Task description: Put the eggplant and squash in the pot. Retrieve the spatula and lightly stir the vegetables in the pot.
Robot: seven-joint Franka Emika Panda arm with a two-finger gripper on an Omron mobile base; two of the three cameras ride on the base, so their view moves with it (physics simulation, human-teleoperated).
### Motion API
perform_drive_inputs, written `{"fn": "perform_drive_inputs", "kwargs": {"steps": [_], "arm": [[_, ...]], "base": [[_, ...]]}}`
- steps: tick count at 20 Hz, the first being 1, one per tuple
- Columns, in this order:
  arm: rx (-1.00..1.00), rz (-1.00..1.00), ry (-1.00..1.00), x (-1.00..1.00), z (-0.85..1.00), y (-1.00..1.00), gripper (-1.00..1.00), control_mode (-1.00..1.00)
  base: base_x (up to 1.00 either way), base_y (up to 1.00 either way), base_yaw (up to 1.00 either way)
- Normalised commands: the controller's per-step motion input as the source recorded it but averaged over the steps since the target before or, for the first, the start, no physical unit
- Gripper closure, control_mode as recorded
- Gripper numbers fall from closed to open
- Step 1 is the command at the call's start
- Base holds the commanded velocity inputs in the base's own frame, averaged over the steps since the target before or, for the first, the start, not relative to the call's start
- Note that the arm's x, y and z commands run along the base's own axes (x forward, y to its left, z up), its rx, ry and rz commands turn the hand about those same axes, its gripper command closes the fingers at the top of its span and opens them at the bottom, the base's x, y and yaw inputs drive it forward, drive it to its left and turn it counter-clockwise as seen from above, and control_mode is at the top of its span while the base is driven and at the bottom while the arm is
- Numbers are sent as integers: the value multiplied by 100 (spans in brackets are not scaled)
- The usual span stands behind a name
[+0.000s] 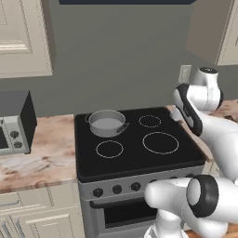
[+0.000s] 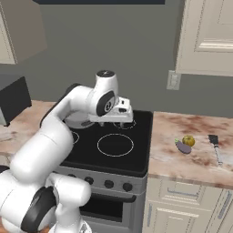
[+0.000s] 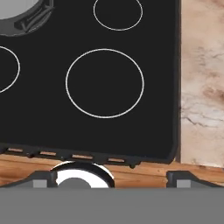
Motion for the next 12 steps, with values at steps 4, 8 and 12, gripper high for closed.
{"fn": "perform_drive_inputs", "kwargs": {"steps": [4,8,12], "arm": [[-13,0,0,0,0,-55,-100,-100],[-9,0,20,36,0,-77,-100,-100],[5,0,6,31,-6,-98,-100,-100]], "base": [[0,0,0],[0,0,0],[0,0,0]]}}
